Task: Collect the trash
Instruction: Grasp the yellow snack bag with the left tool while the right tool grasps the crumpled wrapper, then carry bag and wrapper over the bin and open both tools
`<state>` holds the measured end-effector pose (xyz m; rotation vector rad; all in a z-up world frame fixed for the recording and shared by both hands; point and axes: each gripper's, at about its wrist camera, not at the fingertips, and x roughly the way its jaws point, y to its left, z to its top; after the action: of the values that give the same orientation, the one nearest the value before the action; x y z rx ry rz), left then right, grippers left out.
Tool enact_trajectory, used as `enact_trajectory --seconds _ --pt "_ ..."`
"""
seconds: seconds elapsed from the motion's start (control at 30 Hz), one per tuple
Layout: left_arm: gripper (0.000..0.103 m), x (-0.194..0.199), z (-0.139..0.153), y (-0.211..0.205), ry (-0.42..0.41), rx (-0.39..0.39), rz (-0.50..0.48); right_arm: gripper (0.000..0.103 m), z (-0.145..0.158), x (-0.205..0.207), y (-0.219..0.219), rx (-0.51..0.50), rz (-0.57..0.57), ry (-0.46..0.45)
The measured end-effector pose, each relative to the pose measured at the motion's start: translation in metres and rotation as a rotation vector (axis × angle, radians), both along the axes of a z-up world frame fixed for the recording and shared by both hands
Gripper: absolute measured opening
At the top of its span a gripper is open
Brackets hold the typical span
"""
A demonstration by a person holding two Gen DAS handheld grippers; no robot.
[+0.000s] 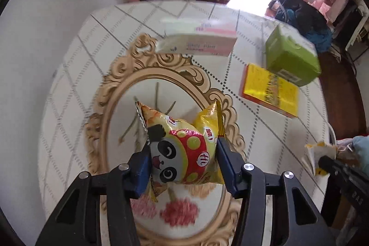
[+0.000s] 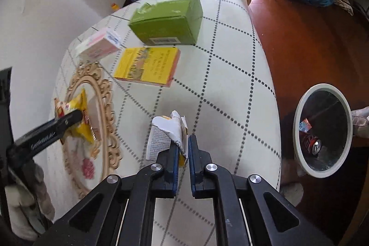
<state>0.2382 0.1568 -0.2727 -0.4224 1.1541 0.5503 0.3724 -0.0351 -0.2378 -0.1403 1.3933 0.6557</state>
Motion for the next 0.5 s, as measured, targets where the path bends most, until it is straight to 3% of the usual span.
enact_trajectory --seconds 0.1,0.23,0.37,0.5 --pt "0.049 -0.016 0.018 -0.008 -0.032 0.055 0.015 0.008 0.019 -0.006 -0.003 0.022 0.007 -0.063" --pt "0.049 -0.024 0.041 -0.025 -0.059 0.056 0.009 0.008 0.04 -0.013 -0.019 0.034 -0.019 -0.089" --pt "0.049 -0.009 0.073 -0.061 -0.118 0.084 -0.067 0.008 0.073 -0.008 -0.055 0.068 -0.075 -0.139" --pt "0.049 0.02 0.104 -0.115 -0.196 0.056 -0.171 0.008 0.105 0.004 -0.105 0.091 -0.157 -0.19"
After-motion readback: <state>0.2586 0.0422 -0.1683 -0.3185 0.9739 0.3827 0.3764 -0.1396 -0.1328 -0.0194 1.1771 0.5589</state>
